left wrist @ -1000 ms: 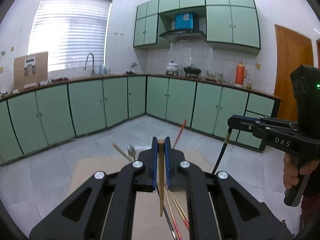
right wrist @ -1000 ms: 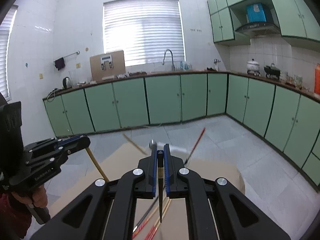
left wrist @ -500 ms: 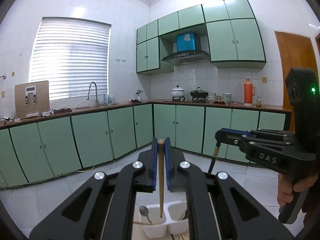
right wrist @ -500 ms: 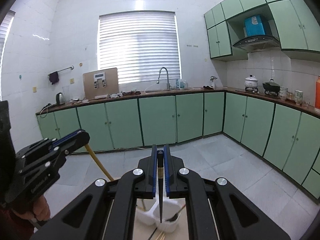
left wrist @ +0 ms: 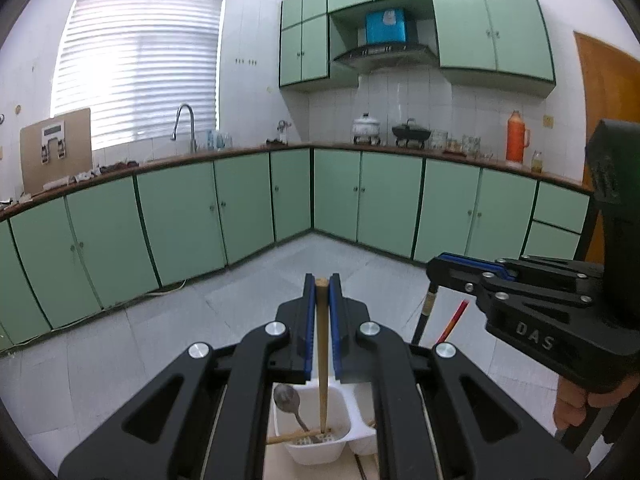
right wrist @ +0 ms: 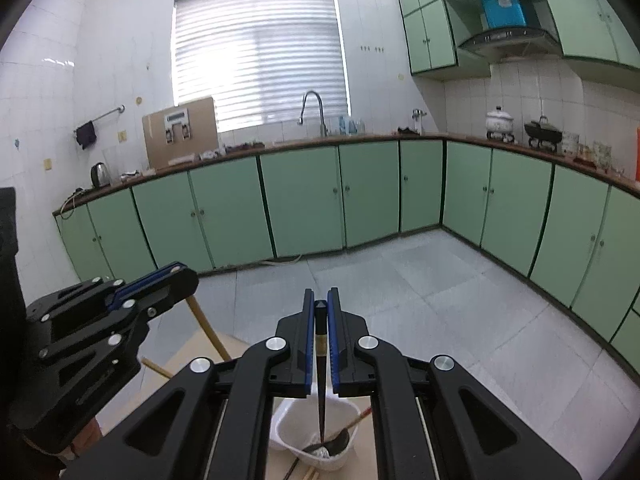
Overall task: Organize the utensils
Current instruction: 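Lift both chopsticks and lower them upright into the holder compartments, then open both grippers to release the chopsticks into the holder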
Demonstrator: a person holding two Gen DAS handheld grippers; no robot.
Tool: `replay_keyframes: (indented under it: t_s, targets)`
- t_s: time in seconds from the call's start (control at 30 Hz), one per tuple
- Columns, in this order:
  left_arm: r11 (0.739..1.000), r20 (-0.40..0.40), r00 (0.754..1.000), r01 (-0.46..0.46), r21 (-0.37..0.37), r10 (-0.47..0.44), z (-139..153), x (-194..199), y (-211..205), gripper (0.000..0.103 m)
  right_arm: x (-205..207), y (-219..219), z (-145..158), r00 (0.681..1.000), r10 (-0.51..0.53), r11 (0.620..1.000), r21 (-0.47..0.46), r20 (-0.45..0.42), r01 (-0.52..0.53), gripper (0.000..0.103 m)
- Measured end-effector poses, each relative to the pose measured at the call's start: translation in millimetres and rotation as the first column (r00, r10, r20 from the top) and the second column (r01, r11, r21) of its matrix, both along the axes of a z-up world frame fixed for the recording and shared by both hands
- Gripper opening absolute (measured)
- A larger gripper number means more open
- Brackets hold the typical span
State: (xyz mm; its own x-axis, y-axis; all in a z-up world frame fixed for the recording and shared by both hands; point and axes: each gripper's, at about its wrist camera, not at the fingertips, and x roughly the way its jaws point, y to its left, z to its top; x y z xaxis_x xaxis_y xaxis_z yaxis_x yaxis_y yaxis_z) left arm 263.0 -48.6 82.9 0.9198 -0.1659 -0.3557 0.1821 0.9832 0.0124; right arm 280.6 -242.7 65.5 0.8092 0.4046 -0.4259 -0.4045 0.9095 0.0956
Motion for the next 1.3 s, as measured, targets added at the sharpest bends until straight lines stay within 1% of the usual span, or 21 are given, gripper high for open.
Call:
replay_keyframes:
  t_s: [0.1, 0.2, 0.27, 0.3, 0.37, 0.4, 0.47, 0.5, 0.57, 0.6, 0.67, 0.73, 0.87, 0.93, 1.03, 1.13, 1.3]
  targets:
    - [1.0, -0.031, 1.0, -0.003, 0.009, 0.003, -14, 4, 4, 0.006, -2, -2, -11, 1.0, 0.0, 1.0, -0.006, -0.016, 0.0, 0.006]
    - [1.0, -0.048, 0.999, -0.006, 0.01, 0.007, -21, 4, 9, 0.01, -7, -4, -13, 1.0, -0.013, 1.0, -0.019, -0.005, 0.012, 0.009]
    - [1.0, -0.044, 0.999, -0.007, 0.009, 0.007, -22, -2, 12, 0.02, -13, -7, -12, 1.0, -0.015, 1.0, -0.022, 0.011, 0.015, 0.013]
    - [1.0, -0.039, 0.999, -0.008, 0.008, 0.008, -23, -5, 13, 0.023, -16, -8, -11, 1.0, -0.019, 1.0, -0.023, 0.02, 0.02, 0.015]
    - [1.0, -0.023, 1.0, -0.013, 0.007, 0.013, -22, -14, 16, 0.03, -27, -12, -9, 0.998, -0.033, 0.999, -0.024, 0.046, 0.034, 0.025]
    - [1.0, -0.013, 1.0, -0.014, 0.005, 0.014, -21, -21, 17, 0.032, -33, -14, -7, 0.998, -0.039, 0.999, -0.02, 0.057, 0.04, 0.029]
    - [1.0, 0.01, 1.0, -0.02, -0.004, 0.02, -20, -35, 20, 0.044, -47, -20, -5, 0.995, -0.053, 0.999, -0.007, 0.083, 0.054, 0.04]
    - [1.0, 0.02, 1.0, -0.022, -0.007, 0.022, -19, -41, 20, 0.046, -52, -22, -5, 0.994, -0.059, 0.998, -0.004, 0.091, 0.06, 0.042]
    - [1.0, 0.04, 0.999, -0.025, -0.008, 0.026, -20, -57, 22, 0.056, -66, -26, -5, 0.991, -0.071, 0.998, 0.003, 0.11, 0.071, 0.049]
    - [1.0, 0.046, 0.999, -0.027, -0.007, 0.028, -21, -62, 21, 0.057, -71, -26, -6, 0.991, -0.073, 0.997, 0.007, 0.115, 0.073, 0.051]
    - [0.999, 0.063, 0.997, -0.033, -0.004, 0.034, -23, -78, 22, 0.064, -85, -30, -9, 0.989, -0.083, 0.997, 0.017, 0.126, 0.082, 0.061]
    - [0.999, 0.081, 0.996, -0.046, -0.008, 0.047, -27, -95, 24, 0.07, -100, -34, -13, 0.986, -0.096, 0.995, 0.027, 0.137, 0.093, 0.068]
    - [0.998, 0.086, 0.995, -0.051, -0.027, 0.053, -39, -124, 25, 0.081, -124, -38, -25, 0.984, -0.113, 0.993, 0.052, 0.138, 0.107, 0.081]
    - [0.998, 0.087, 0.994, -0.061, -0.025, 0.063, -45, -135, 25, 0.085, -135, -40, -33, 0.984, -0.119, 0.992, 0.055, 0.13, 0.113, 0.084]
    - [0.997, 0.082, 0.994, -0.072, -0.025, 0.074, -55, -152, 26, 0.089, -152, -43, -46, 0.982, -0.137, 0.99, 0.062, 0.127, 0.13, 0.09]
    - [0.996, 0.066, 0.994, -0.08, -0.034, 0.082, -66, -164, 28, 0.09, -168, -43, -60, 0.978, -0.162, 0.986, 0.065, 0.132, 0.154, 0.095]
    - [0.995, 0.023, 0.995, -0.097, -0.03, 0.097, -88, -181, 32, 0.09, -187, -38, -80, 0.978, -0.173, 0.985, 0.029, 0.119, 0.171, 0.097]
